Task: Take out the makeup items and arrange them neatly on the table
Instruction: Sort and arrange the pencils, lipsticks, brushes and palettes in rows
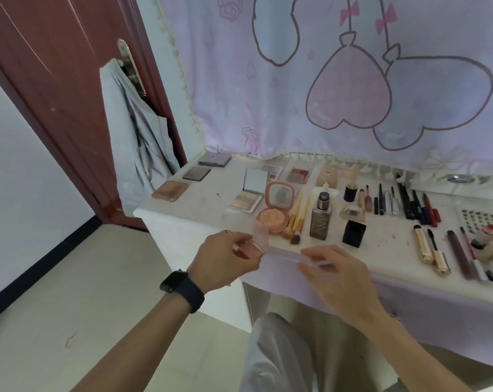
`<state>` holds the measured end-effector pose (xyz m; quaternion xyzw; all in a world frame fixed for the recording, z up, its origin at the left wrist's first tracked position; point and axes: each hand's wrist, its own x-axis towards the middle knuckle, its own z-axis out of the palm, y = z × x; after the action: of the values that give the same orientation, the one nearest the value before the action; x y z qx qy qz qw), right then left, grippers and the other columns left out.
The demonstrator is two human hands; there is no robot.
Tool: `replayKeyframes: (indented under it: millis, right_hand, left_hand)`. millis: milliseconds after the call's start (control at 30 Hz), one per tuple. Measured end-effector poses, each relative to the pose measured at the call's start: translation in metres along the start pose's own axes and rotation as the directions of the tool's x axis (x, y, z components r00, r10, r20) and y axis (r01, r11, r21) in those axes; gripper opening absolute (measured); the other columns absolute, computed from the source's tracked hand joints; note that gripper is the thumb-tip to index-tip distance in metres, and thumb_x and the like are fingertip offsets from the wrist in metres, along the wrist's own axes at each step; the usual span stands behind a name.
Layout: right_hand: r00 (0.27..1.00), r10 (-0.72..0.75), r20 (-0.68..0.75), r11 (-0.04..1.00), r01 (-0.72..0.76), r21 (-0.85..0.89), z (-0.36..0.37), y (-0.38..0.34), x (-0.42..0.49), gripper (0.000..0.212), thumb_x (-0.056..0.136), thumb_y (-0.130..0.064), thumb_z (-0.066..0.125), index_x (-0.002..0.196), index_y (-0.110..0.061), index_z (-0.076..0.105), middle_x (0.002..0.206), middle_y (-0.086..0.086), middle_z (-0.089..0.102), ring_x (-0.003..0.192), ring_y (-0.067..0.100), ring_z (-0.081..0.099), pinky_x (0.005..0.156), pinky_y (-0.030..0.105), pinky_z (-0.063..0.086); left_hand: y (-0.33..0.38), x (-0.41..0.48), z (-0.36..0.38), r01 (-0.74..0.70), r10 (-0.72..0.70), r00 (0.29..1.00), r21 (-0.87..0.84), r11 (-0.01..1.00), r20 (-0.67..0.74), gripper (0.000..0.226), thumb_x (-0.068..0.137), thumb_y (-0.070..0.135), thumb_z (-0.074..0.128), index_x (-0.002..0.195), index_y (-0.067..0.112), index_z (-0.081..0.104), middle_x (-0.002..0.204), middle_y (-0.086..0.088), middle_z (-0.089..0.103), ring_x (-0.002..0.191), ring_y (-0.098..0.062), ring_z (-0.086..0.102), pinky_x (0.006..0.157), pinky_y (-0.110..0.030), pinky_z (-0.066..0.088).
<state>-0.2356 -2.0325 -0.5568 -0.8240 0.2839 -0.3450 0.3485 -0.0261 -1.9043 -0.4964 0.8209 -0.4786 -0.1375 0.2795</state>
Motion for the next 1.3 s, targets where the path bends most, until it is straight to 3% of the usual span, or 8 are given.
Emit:
replayKeyframes:
  millis: [167, 300, 400, 600, 867, 1033, 1167, 1300]
  right_hand:
    - [0.945, -0.291, -0.151, 0.865, 0.192, -0.464, 0.008, 0.026, -0.001, 0.03, 0.085, -0.017, 0.075, 0.113, -0.009, 0.072, 0.112, 0.002, 0.066, 0.105, 0.02, 0.057, 0.086, 0.031, 0.053]
    - [0.934, -0.34, -0.109, 0.777, 0.214, -0.592, 0.012, 0.04, 0.005, 0.029, 0.089, -0.02, 0.069, 0.114, -0.005, 0.07, 0.115, 0.007, 0.067, 0.107, 0.025, 0.058, 0.086, 0.041, 0.059]
    - [0.939, -0.342, -0.045, 0.742, 0.241, -0.625, 0.015, 0.047, 0.007, 0.039, 0.093, -0.035, 0.053, 0.114, -0.006, 0.07, 0.116, 0.007, 0.066, 0.107, 0.025, 0.06, 0.088, 0.038, 0.057]
    - [0.923, -0.385, 0.018, 0.681, 0.297, -0.669, 0.015, 0.059, 0.007, 0.046, 0.095, -0.043, 0.061, 0.126, -0.009, 0.069, 0.126, 0.009, 0.068, 0.116, 0.026, 0.064, 0.094, 0.039, 0.057]
    - [0.896, -0.445, -0.006, 0.617, 0.301, -0.727, 0.021, 0.068, 0.005, 0.044, 0.1, -0.04, 0.055, 0.131, -0.01, 0.066, 0.13, 0.01, 0.066, 0.118, 0.026, 0.062, 0.101, 0.038, 0.051]
    - [0.899, -0.437, 0.017, 0.594, 0.303, -0.745, 0.022, 0.07, 0.007, 0.046, 0.1, -0.04, 0.057, 0.132, -0.009, 0.066, 0.13, 0.011, 0.067, 0.117, 0.027, 0.064, 0.103, 0.039, 0.051]
    - [0.895, -0.445, 0.01, 0.603, 0.308, -0.736, 0.021, 0.066, 0.008, 0.044, 0.098, -0.037, 0.063, 0.13, -0.008, 0.068, 0.127, 0.012, 0.068, 0.114, 0.028, 0.065, 0.102, 0.04, 0.053]
    - [0.891, -0.454, -0.016, 0.621, 0.303, -0.723, 0.02, 0.062, 0.008, 0.044, 0.095, -0.035, 0.067, 0.128, -0.007, 0.069, 0.126, 0.011, 0.069, 0.113, 0.027, 0.066, 0.099, 0.039, 0.054]
  left_hand:
    - [-0.022, 0.039, -0.014, 0.172, -0.174, 0.966, -0.024, 0.985, -0.19, 0.035, 0.089, 0.036, 0.062, 0.119, 0.019, 0.069, 0.108, -0.002, 0.07, 0.102, -0.021, 0.064, 0.094, -0.036, 0.051]
    - [-0.029, 0.077, -0.031, 0.214, -0.222, 0.941, -0.056, 0.975, -0.255, 0.025, 0.087, 0.035, 0.057, 0.083, 0.014, 0.07, 0.085, -0.007, 0.072, 0.089, -0.031, 0.064, 0.079, -0.039, 0.055]
    - [-0.034, 0.108, -0.037, 0.252, -0.258, 0.929, -0.055, 0.966, -0.266, 0.024, 0.087, 0.036, 0.058, 0.085, 0.014, 0.068, 0.087, -0.008, 0.072, 0.09, -0.032, 0.065, 0.078, -0.038, 0.055]
    - [-0.05, 0.169, -0.035, 0.293, -0.3, 0.91, -0.068, 0.954, -0.285, 0.057, 0.09, 0.042, 0.062, 0.138, 0.013, 0.054, 0.128, -0.012, 0.065, 0.117, -0.033, 0.059, 0.088, -0.035, 0.046]
    - [-0.061, 0.238, -0.013, 0.276, -0.27, 0.932, -0.012, 0.961, -0.24, 0.057, 0.089, 0.042, 0.065, 0.137, 0.013, 0.054, 0.133, -0.012, 0.062, 0.12, -0.033, 0.057, 0.094, -0.041, 0.05]
    - [-0.062, 0.269, 0.003, 0.264, -0.249, 0.936, 0.027, 0.964, -0.248, 0.038, 0.085, 0.035, 0.062, 0.119, 0.018, 0.063, 0.111, -0.015, 0.069, 0.092, -0.033, 0.062, 0.07, -0.031, 0.044]
    - [-0.068, 0.282, 0.008, 0.259, -0.253, 0.928, -0.013, 0.966, -0.273, 0.019, 0.09, 0.03, 0.057, 0.104, 0.018, 0.053, 0.11, -0.02, 0.066, 0.095, -0.036, 0.061, 0.069, -0.034, 0.039]
    - [-0.08, 0.277, 0.008, 0.195, -0.205, 0.945, -0.062, 0.979, -0.254, 0.031, 0.087, 0.036, 0.059, 0.111, 0.016, 0.055, 0.111, -0.015, 0.065, 0.095, -0.034, 0.06, 0.075, -0.034, 0.045]
